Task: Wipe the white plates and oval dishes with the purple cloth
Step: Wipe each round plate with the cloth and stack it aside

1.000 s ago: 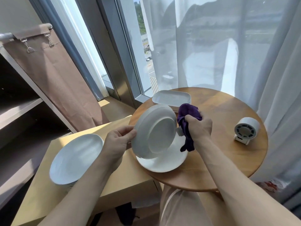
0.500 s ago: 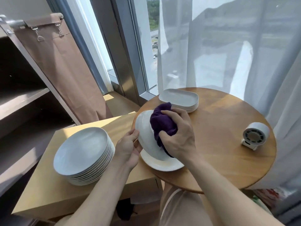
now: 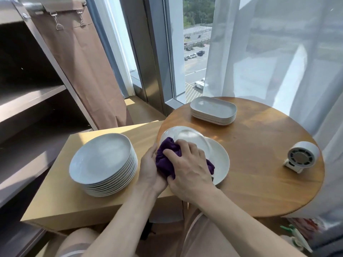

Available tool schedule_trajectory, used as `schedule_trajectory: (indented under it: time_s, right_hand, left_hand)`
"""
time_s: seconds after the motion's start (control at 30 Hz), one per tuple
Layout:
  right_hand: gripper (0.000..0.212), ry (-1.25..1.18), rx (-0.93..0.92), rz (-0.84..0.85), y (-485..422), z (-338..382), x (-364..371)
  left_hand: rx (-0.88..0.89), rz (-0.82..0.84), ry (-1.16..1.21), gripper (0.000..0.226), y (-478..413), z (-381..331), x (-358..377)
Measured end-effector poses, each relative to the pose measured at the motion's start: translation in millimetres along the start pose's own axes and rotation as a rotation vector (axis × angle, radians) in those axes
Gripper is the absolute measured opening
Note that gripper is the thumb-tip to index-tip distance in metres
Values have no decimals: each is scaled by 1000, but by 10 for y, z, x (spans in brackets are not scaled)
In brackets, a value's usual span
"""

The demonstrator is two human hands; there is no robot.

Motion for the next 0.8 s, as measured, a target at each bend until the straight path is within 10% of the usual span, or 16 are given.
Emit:
schedule_trajectory:
  time_s: [0.8]
  right_hand:
    - [54, -157, -63, 279, 355, -596, -92]
  left_hand:
    - [99, -263, -732, 69, -214, 52, -248]
Point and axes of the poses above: each hand's wrist, its own y-axis away from the middle knuckle, its own x-axis out of the palm, z = x × y, the point moved 4 cm from there along -y, towards the middle knuckle, and after that the axes turned 10 degrees about z, right-handed, at the moved point
